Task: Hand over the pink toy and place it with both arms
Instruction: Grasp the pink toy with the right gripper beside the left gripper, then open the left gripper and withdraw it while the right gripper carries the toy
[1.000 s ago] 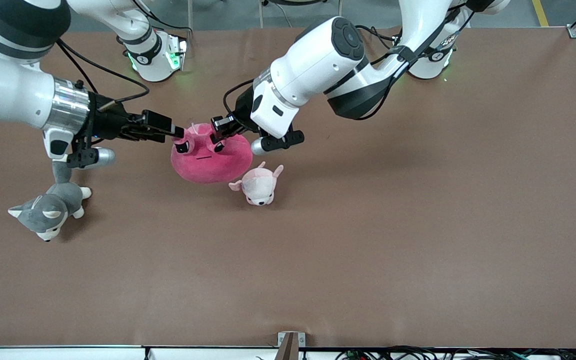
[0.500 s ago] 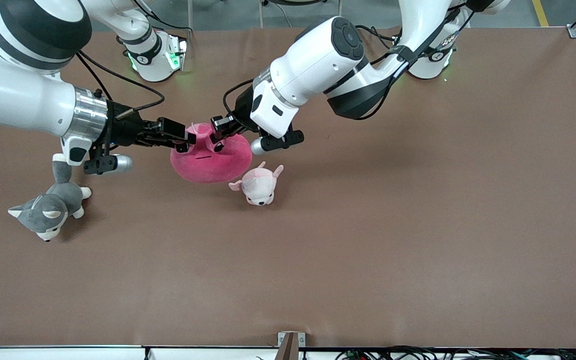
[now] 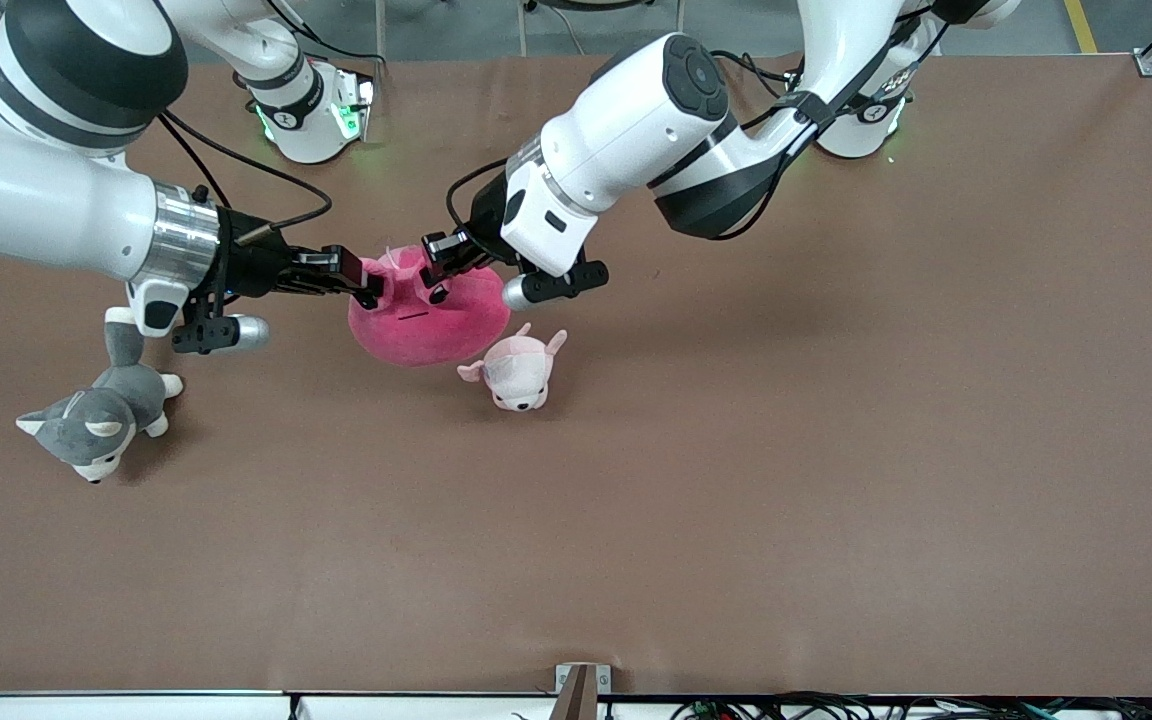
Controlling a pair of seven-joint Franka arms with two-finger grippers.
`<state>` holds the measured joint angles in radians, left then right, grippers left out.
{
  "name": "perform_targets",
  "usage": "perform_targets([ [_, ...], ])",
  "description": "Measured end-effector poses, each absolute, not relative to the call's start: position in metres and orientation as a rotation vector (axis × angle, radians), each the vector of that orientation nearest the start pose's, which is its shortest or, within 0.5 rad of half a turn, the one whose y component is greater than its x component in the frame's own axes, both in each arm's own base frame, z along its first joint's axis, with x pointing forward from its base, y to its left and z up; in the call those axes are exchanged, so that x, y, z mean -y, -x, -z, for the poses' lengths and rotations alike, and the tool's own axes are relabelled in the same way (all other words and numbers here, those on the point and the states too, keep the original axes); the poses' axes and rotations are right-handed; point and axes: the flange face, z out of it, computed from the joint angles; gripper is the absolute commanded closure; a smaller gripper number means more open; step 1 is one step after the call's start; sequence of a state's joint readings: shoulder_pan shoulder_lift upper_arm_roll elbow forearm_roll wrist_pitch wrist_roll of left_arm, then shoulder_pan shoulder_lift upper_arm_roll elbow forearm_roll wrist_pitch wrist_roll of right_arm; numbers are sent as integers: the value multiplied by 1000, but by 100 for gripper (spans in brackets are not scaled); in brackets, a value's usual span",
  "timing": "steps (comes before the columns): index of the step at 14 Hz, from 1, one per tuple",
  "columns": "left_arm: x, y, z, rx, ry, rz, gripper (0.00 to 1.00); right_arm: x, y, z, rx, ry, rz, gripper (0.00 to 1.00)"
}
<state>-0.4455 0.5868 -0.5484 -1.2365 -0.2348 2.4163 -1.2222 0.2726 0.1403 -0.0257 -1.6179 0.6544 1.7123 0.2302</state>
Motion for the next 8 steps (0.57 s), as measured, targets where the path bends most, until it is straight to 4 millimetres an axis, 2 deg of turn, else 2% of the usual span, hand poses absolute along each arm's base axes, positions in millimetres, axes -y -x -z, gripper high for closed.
perform_targets([
  [1,562,-509,-540,-617,-2258,149,0,-204,-573,-552,-118,2514,-253,100],
  [6,559,-509,-547,-593,-2276,107,0,-201,-574,-551,-124,2518,-252,99],
  [8,541,-516,-554,-587,-2355,90,0,-186,-578,-549,-148,2546,-235,99],
])
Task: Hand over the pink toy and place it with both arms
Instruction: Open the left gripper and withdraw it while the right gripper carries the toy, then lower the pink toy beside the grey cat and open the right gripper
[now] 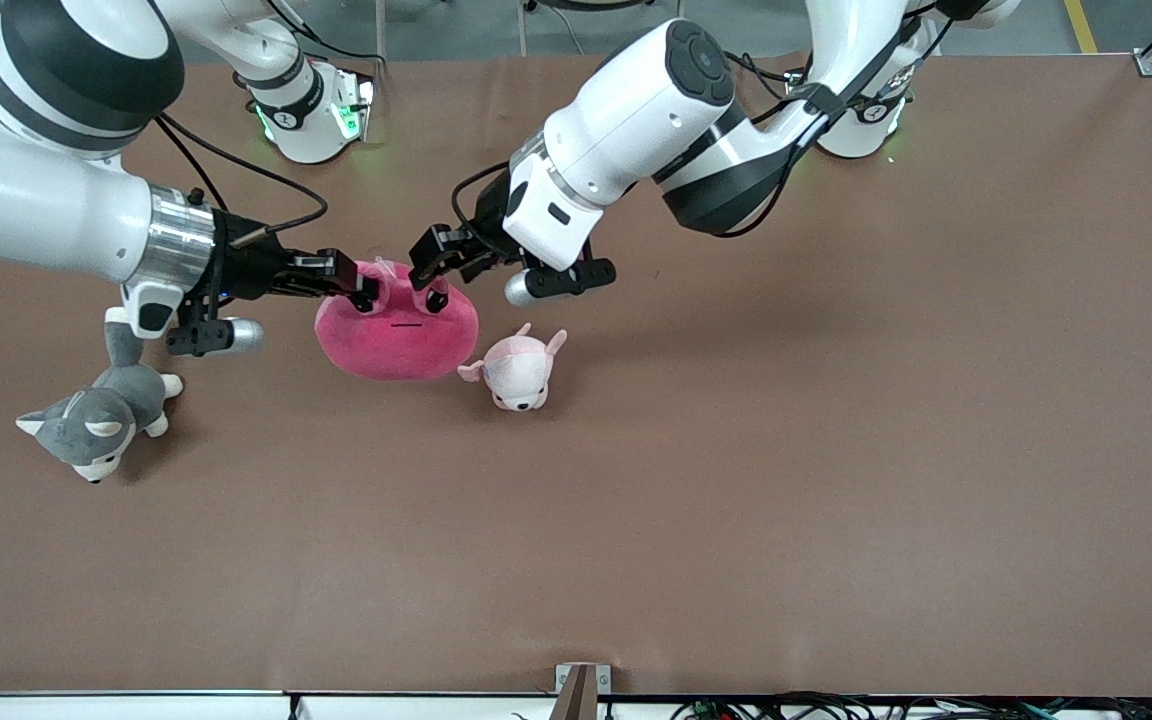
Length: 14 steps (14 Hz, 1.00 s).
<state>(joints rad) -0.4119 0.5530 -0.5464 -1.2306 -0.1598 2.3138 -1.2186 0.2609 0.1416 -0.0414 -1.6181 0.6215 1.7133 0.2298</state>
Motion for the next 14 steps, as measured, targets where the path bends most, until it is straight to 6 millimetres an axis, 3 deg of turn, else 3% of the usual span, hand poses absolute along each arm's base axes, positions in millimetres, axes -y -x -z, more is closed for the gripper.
perform_targets([
  [3,478,-539,-568,-585,-2591,-3,0,-136,-592,-541,-181,2609,-187,99],
  [5,432,-553,-577,-571,-2735,-51,0,-93,-605,-525,-212,2614,-178,99],
  [10,295,-599,-592,-579,-2973,-120,0,-8,-629,-456,-180,2605,-209,99],
  [12,252,-603,-604,-469,-3062,-124,0,25,-630,-420,-137,2581,-265,99],
  [14,212,-599,-620,-376,-3129,-94,0,45,-631,-390,-141,2544,-310,99],
])
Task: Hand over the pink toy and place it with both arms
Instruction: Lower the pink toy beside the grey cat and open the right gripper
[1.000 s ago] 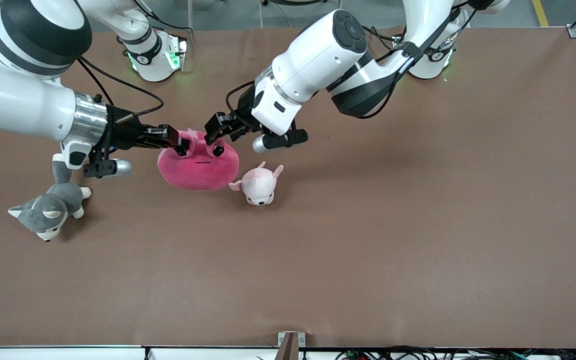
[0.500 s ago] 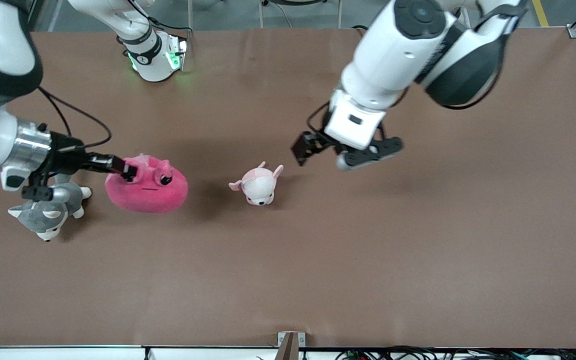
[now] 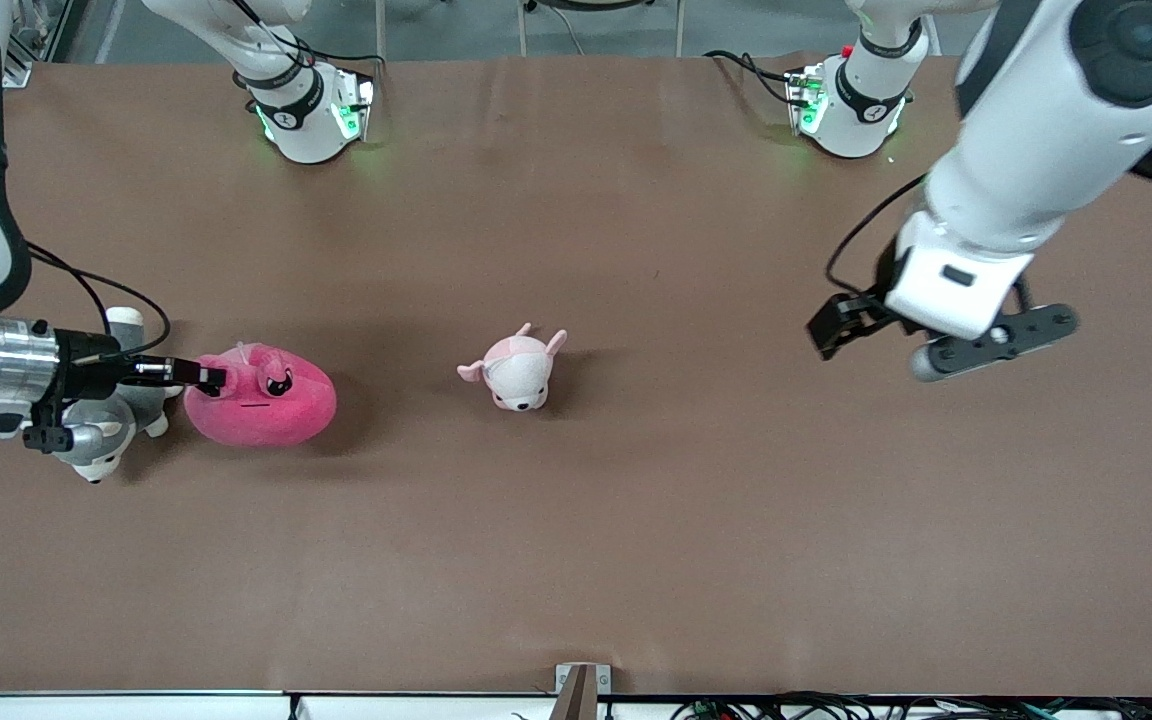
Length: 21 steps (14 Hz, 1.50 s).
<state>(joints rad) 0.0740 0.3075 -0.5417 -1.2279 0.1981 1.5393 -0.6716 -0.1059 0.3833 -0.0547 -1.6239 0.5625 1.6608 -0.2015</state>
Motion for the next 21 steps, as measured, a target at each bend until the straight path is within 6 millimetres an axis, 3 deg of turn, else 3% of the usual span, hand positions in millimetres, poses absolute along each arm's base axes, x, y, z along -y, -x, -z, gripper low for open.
perform_targets([
  [3,156,-586,-645,262,3060,27,0,52,-633,-352,-99,2511,-354,99],
  [6,118,-574,-669,133,3037,27,0,47,-634,-331,-104,2455,-392,99],
  [8,103,-564,-675,89,3033,14,0,47,-632,-326,-117,2411,-412,99],
  [13,91,-527,-673,87,3047,-38,0,55,-631,-311,-123,2390,-430,97],
  [14,90,-520,-672,87,3046,-43,0,56,-630,-308,-125,2388,-434,74],
  [15,89,-515,-670,81,3048,-39,0,57,-630,-305,-128,2387,-437,24],
  [16,88,-511,-668,60,3050,-25,0,58,-631,-303,-132,2389,-436,0],
  [19,79,-504,-661,-3,3084,-3,0,62,-639,-312,-134,2410,-393,0],
  [21,75,-503,-659,-21,3091,-9,0,66,-652,-340,-155,2469,-356,0],
])
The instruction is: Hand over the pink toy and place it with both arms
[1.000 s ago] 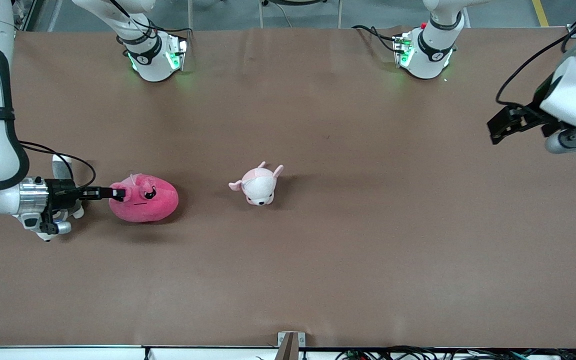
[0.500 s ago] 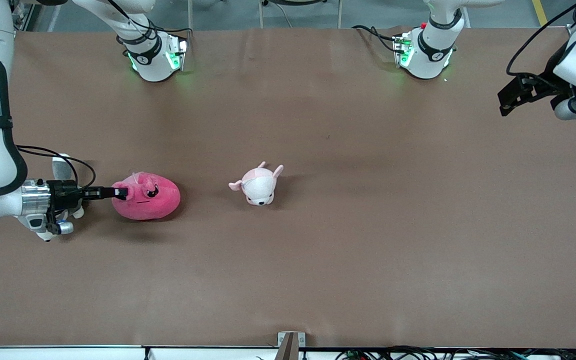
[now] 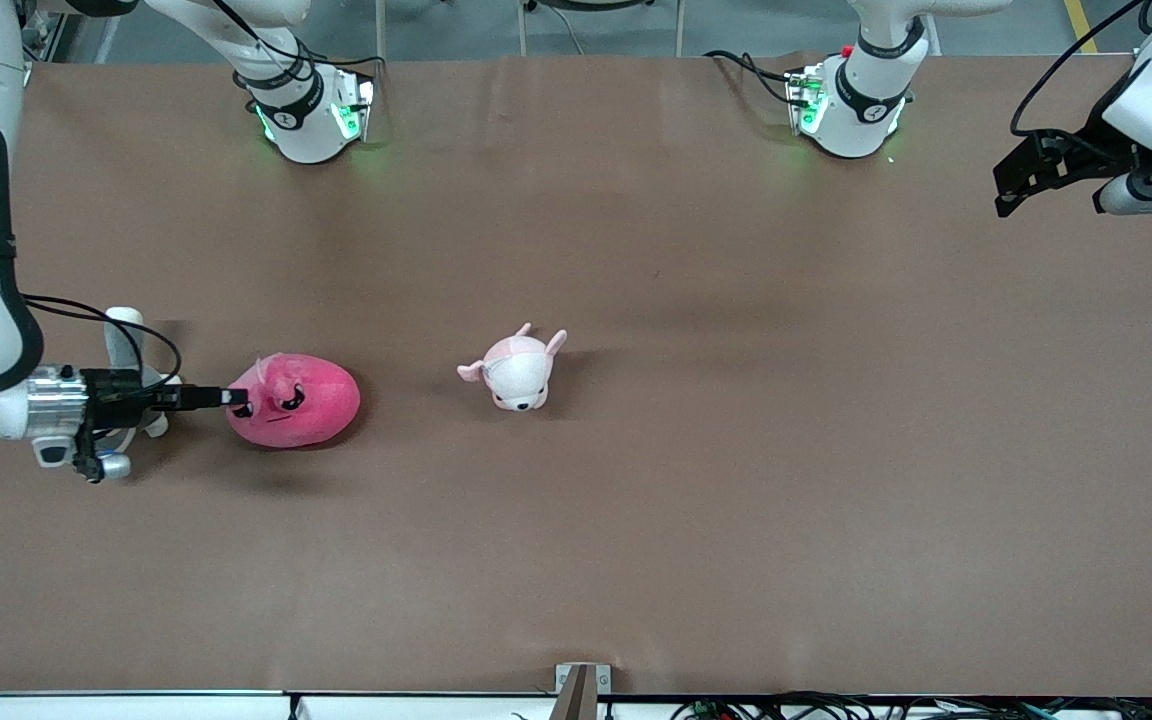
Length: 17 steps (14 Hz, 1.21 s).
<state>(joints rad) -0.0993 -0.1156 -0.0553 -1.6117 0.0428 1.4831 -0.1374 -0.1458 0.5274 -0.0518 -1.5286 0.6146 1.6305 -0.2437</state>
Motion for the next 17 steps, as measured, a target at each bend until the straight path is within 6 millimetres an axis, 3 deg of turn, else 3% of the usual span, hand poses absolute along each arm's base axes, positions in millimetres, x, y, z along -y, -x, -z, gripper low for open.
perform_targets([
  [4,80,-503,-655,-41,3090,-22,0,67,-664,-443,-149,2705,-235,0],
  [10,77,-504,-652,-51,3089,-33,0,72,-620,-592,-103,3088,21,0],
  [13,74,-505,-653,-42,3090,-30,0,72,-600,-634,-106,3110,115,0],
  [17,71,-505,-656,-33,3091,-27,0,71,-586,-655,-116,3111,146,0],
])
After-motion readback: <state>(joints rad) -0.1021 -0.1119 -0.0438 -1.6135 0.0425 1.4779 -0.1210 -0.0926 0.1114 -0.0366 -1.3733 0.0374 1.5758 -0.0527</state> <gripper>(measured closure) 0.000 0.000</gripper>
